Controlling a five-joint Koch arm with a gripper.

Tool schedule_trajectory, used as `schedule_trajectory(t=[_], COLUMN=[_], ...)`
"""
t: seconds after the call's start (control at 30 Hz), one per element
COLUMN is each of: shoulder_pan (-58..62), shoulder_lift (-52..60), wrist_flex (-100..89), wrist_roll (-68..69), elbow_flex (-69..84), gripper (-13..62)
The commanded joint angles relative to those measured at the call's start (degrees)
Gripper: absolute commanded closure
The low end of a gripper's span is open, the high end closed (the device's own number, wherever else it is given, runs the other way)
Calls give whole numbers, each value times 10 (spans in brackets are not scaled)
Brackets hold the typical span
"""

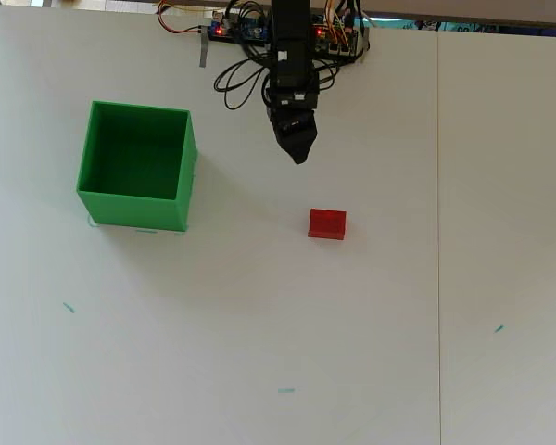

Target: Grasp a red block and put it in the green bin.

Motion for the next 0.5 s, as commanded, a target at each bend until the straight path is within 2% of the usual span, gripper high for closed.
schedule_trajectory(t=[0.0, 0.27, 0.47], shoulder_pan=[10, 18, 18], shoulder_lift=[-4, -11, -11], wrist_flex=[6, 6, 6], wrist_roll=[3, 294, 322], elbow_flex=[-33, -45, -45], gripper=[148, 149, 146])
